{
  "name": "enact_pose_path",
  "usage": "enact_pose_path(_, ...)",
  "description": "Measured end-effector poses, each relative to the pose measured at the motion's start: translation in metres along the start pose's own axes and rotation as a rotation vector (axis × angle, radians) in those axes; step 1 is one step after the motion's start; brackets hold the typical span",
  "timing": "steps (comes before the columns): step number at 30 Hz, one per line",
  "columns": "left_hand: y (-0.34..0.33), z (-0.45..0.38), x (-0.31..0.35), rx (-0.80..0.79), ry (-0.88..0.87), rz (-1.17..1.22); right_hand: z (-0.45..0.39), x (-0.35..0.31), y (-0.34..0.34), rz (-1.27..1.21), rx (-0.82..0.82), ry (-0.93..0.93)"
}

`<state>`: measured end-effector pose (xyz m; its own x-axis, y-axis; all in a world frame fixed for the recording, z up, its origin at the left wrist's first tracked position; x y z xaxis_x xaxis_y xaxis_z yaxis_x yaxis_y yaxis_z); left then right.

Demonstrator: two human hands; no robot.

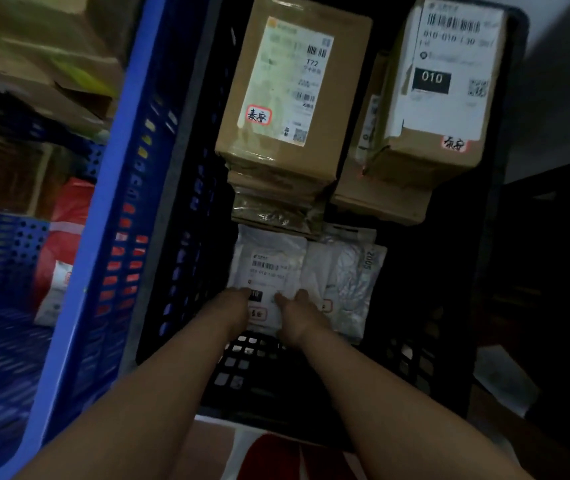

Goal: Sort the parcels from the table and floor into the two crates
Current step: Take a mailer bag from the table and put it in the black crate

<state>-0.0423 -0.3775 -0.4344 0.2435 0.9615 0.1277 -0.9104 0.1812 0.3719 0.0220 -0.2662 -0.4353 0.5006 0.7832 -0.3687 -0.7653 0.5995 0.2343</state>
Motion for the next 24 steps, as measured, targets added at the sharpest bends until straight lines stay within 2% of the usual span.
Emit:
enact_pose_path(2, 0.001, 0.007, 0.001, -0.024, 0.004, -0.020, 0.008, -0.001, 0.003, 0.017, -0.006, -0.006)
enact_pose_path(4, 0.010, 0.020, 0.008, -0.023, 0.003, -0.028, 0.024, -0.002, 0.015, 0.001, 0.056, -0.021)
enact_pose_path(8, 0.051, 0.066, 0.040, 0.164, -0.007, -0.204, 0.075, -0.001, 0.049, 0.054, 0.191, -0.048)
enact_pose_path(11, 0.076, 0.102, 0.075, 0.248, -0.054, -0.269, 0.120, -0.002, 0.077, 0.103, 0.275, -0.048)
enact_pose_path(17, 0.111, 0.189, 0.170, 0.449, -0.245, -0.409, 0.226, -0.005, 0.128, 0.173, 0.487, -0.004)
enact_pose_path(20, 0.127, 0.229, 0.218, 0.518, -0.343, -0.300, 0.278, 0.003, 0.156, 0.137, 0.611, -0.005)
enact_pose_path(24, 0.146, 0.274, 0.283, 0.673, -0.468, -0.325, 0.346, 0.041, 0.188, 0.084, 0.832, -0.029)
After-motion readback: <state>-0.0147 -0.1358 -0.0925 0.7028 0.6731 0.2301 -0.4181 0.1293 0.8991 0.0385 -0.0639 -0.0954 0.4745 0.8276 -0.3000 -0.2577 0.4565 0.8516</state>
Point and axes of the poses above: each hand's wrist, its own z-axis away from the middle knuckle, its own y-axis out of the back of the hand, x = y × z, the point moved 7 cm from there along -z, towards the middle knuckle, and after that the axes turned 6 degrees about -x, right-handed, at the moved point
